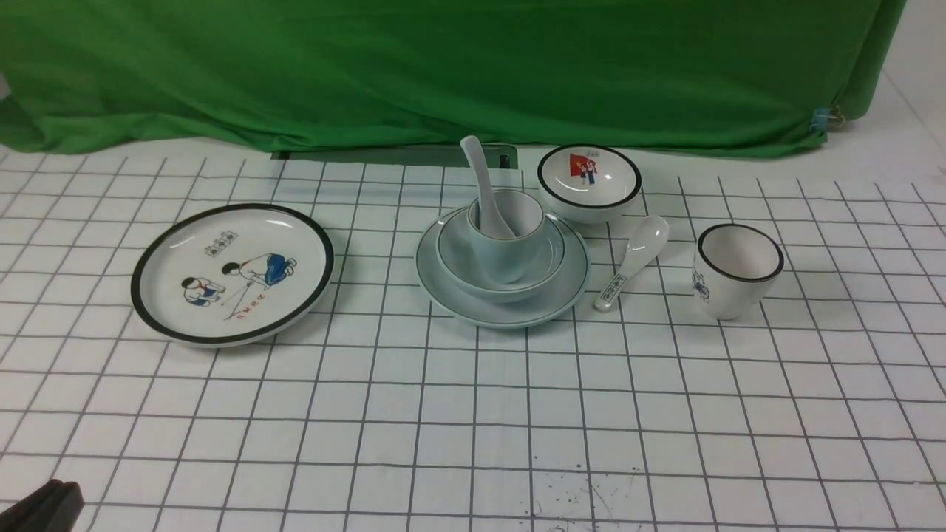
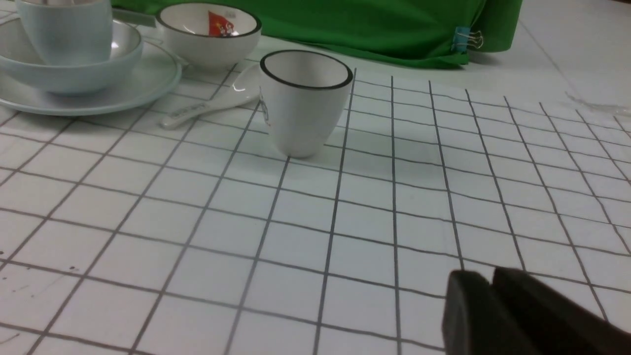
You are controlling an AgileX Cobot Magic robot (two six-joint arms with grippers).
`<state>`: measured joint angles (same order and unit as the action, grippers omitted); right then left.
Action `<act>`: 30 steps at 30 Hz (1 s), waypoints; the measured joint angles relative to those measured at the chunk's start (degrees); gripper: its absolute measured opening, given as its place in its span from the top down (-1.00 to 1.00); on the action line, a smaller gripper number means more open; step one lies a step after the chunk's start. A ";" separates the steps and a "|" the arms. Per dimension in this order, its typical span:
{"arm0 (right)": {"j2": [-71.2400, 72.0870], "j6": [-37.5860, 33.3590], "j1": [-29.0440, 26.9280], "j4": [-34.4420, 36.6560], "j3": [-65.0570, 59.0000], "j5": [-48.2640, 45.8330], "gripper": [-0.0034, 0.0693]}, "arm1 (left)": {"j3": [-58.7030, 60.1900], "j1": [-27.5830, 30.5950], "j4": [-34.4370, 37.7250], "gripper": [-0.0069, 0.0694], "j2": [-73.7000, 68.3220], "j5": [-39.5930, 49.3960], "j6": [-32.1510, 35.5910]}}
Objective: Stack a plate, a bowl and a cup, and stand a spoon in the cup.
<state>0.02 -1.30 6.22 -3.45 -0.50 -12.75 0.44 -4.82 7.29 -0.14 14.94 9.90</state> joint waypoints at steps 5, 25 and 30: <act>0.00 0.00 0.00 0.00 0.00 0.06 0.59 | 0.00 -0.40 0.00 0.87 0.00 -0.39 0.07; 0.00 0.00 0.00 0.00 0.00 0.01 0.56 | 0.00 -0.40 0.00 0.84 0.00 -0.50 0.18; 0.00 0.00 0.00 0.00 0.00 0.01 0.56 | 0.00 -0.40 0.00 0.84 0.00 -0.50 0.18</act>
<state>0.02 -1.30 6.22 -3.45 -0.50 -12.74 0.44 -5.22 7.29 -0.14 14.44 10.08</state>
